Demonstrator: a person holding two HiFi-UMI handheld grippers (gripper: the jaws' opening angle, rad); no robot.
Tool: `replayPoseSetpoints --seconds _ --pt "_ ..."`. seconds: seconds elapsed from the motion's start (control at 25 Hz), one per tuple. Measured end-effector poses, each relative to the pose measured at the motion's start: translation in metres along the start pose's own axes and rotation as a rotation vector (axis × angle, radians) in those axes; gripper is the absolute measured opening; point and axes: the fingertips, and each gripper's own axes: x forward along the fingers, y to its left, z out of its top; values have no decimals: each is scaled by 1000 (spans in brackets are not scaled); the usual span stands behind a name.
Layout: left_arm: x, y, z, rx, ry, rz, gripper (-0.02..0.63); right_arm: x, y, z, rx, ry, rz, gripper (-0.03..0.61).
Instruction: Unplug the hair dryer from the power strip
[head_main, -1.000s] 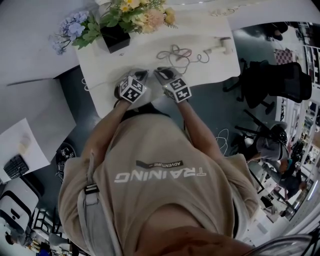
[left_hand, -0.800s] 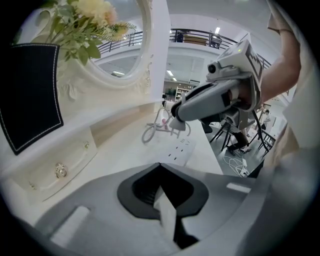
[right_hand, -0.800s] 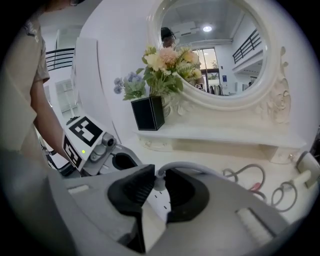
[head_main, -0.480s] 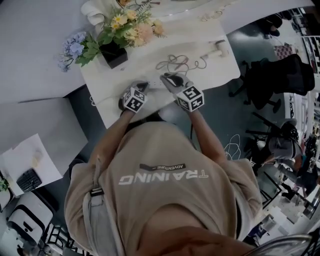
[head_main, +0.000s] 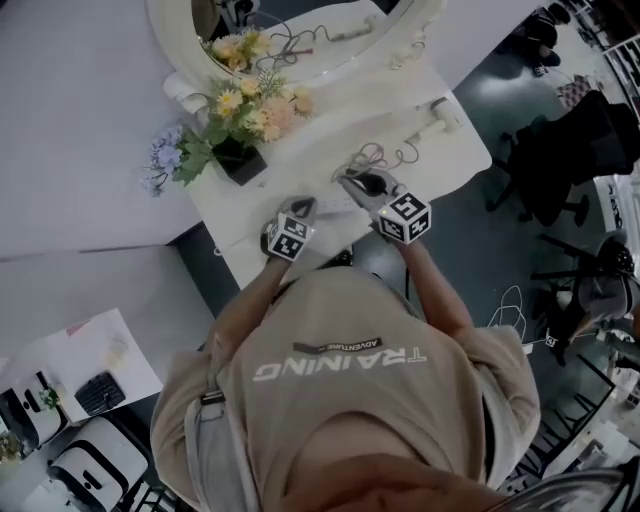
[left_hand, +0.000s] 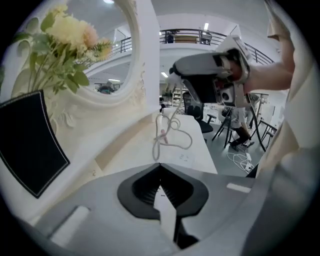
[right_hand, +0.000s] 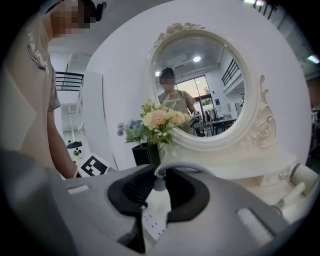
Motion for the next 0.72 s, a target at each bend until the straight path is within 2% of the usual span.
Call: replayPoseSetpoints --seconds 0.4,0.72 --pt "-81 36 112 -196 -306 79 6 -32 -18 42 28 -153 -1 74" --pt "-139 58 171 -196 -468 162 6 -48 -17 90 -6 -277 -16 74"
